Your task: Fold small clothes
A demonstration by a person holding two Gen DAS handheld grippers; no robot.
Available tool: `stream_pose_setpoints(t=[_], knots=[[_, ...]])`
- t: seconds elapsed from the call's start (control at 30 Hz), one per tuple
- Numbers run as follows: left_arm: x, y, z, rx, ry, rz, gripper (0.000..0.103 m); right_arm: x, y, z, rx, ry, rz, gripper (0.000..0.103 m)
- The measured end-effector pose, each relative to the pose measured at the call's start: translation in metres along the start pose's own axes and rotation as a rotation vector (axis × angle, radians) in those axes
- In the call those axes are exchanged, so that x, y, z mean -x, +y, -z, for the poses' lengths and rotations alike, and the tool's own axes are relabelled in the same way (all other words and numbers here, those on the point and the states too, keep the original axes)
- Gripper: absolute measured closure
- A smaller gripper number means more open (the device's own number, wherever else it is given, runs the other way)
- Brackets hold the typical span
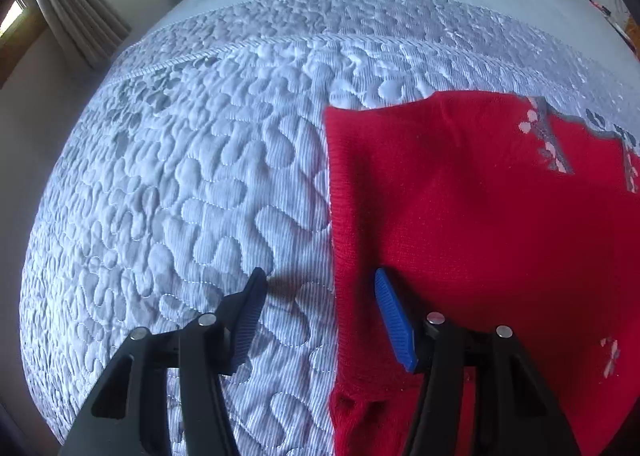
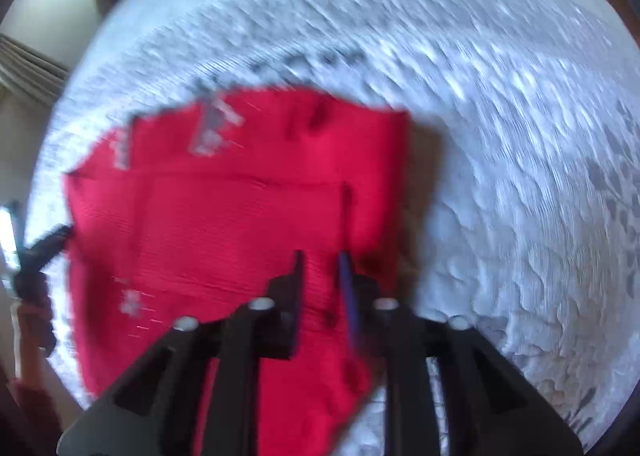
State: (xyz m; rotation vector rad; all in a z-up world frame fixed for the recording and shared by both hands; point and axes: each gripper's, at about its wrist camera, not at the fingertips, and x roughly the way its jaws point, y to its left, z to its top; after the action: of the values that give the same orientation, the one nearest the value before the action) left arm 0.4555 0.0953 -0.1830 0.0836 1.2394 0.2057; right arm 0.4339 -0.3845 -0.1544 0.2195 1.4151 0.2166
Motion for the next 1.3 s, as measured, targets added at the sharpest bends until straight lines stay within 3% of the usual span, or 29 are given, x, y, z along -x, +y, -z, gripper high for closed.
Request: stream_pose_setpoints(t=[0.1, 0.2, 0.3, 0.33, 0.37, 0.4, 0.53, 0.67, 0.77, 0.87, 1.13, 1.17, 1.2, 1.3], knots=[[0.011, 0.007, -0.007, 0.041, -0.022, 0.070, 0.047, 0.002, -0.010, -0.004, -0.024, -0.037, -0.063, 0.074], [0.012, 0.008, -0.022, 0.063, -0.031, 0.058, 0.046, 0.004, -0.013, -0.017, -0.050, -0.055, -0.085, 0.066], [0.002, 0.013, -0.031, 0.117, -0.019, 0.062, 0.046, -0.012, -0.015, -0.031, -0.067, -0.004, -0.102, 0.065], [-0.001, 0.015, -0.033, 0.133, -0.018, 0.055, 0.046, -0.017, -0.014, -0.036, -0.062, 0.006, -0.093, 0.069], [-0.004, 0.018, -0.034, 0.150, -0.016, 0.055, 0.045, -0.017, -0.012, -0.039, -0.054, 0.006, -0.092, 0.089], [-0.008, 0.020, -0.034, 0.161, -0.013, 0.064, 0.044, -0.015, -0.011, -0.039, -0.045, 0.003, -0.103, 0.098], [-0.009, 0.024, -0.035, 0.183, -0.052, 0.068, 0.043, 0.011, -0.011, -0.029, -0.022, -0.118, -0.135, 0.099], [-0.018, 0.023, -0.033, 0.193, -0.062, 0.049, 0.037, -0.010, -0.026, -0.022, -0.062, -0.063, -0.085, 0.099], [-0.019, 0.015, -0.033, 0.153, -0.067, 0.005, 0.037, -0.019, -0.028, -0.020, -0.078, -0.069, -0.109, 0.096], [-0.008, 0.018, -0.031, 0.154, -0.069, 0.029, 0.038, -0.005, -0.027, -0.012, -0.085, -0.092, -0.155, 0.074], [0.013, 0.006, 0.009, 0.108, -0.043, 0.141, 0.038, -0.002, -0.012, 0.025, -0.004, 0.007, -0.161, 0.074], [0.013, 0.001, 0.013, 0.094, -0.043, 0.143, 0.038, -0.005, -0.011, 0.026, 0.000, 0.016, -0.151, 0.084], [0.013, -0.003, 0.016, 0.079, -0.038, 0.141, 0.038, -0.006, -0.010, 0.027, 0.002, 0.018, -0.146, 0.100], [0.007, -0.007, 0.020, 0.070, -0.018, 0.128, 0.032, 0.002, -0.016, 0.032, -0.028, 0.008, -0.161, 0.101]])
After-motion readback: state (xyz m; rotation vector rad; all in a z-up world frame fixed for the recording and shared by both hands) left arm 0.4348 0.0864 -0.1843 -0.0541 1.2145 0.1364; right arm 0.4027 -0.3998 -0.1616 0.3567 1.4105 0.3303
